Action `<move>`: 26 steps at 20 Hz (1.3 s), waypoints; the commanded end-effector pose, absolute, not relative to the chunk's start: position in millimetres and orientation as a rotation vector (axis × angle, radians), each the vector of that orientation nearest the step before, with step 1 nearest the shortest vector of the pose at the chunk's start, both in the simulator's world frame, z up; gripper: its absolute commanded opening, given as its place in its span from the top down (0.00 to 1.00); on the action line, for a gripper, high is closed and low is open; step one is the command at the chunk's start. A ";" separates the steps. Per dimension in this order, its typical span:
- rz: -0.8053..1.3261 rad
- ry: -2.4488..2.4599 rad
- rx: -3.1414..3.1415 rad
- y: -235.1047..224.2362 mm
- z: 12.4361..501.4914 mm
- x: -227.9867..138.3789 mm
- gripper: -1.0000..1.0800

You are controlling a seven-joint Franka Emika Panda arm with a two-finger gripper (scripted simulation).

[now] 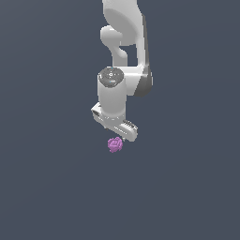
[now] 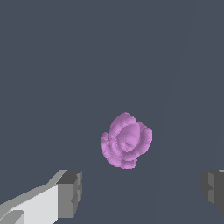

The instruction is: Pick up the object and move it to a goal position.

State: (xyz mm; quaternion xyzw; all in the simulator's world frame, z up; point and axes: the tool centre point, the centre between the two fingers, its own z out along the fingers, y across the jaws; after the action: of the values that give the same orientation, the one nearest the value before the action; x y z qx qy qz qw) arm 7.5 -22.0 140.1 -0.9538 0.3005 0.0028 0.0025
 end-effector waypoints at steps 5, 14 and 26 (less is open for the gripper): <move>0.009 1.214 -2.892 -22.2 126.3 9.2 0.04; 0.006 1.557 -2.725 -23.2 108.3 11.0 0.04; 0.000 1.786 -2.584 -24.4 95.9 12.0 0.04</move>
State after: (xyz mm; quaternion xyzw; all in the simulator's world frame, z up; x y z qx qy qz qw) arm 11.9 -24.2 96.7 -0.8265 0.5630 0.0004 0.0001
